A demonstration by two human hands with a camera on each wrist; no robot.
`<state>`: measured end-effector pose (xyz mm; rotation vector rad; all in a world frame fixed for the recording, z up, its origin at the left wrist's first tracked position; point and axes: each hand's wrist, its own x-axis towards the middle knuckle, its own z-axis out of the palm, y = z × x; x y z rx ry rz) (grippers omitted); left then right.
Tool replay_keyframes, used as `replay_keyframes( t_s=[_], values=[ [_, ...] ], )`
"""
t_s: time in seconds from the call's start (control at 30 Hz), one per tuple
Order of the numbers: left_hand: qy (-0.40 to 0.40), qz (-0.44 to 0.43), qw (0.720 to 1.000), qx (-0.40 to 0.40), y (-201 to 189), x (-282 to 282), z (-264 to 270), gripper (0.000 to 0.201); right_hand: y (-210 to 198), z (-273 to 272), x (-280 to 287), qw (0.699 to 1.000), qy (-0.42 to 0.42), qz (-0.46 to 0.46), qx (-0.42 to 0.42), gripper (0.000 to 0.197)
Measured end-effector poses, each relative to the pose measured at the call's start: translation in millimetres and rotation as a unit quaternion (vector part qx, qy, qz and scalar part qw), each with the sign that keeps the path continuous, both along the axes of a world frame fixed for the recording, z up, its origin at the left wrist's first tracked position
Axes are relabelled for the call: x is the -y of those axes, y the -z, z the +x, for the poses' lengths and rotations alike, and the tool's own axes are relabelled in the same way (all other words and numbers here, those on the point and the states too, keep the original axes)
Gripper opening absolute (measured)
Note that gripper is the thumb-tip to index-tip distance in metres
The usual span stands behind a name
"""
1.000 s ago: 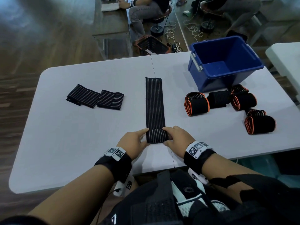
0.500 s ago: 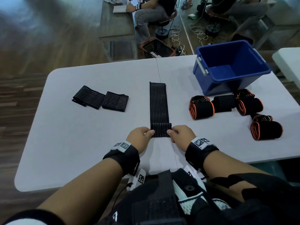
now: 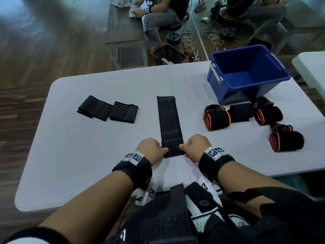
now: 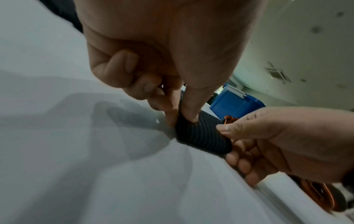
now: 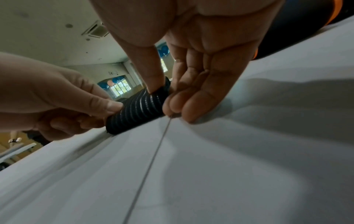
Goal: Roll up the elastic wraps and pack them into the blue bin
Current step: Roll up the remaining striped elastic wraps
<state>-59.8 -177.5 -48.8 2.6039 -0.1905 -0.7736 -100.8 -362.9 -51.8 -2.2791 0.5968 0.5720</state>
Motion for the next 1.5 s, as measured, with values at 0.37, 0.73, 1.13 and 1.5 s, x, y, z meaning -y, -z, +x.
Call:
replay_keyframes(
  t_s=[0.37,0.73,1.13,1.5],
  values=[
    [0.111,-0.031,0.979,0.169,5.2,-2.5,-11.6,0.03,0.9,-7.0,-7.4,0.975,-0.155,-0.109,0.118,0.031],
    [0.14,-0.079,0.975,0.156,6.6,-12.3,-13.8,0.056,5.8,-11.3,3.2,0.98,-0.161,-0.091,0.078,0.074],
    [-0.09,-0.197,0.975,0.055,9.9,-2.7,-3.7,0.038,4.6,-2.0,4.8,0.996,-0.05,-0.016,0.077,0.013],
    [-0.129,-0.197,0.971,0.042,12.9,2.5,-5.7,0.028,-2.0,-3.9,10.9,0.997,0.035,0.033,0.052,0.036]
  ],
)
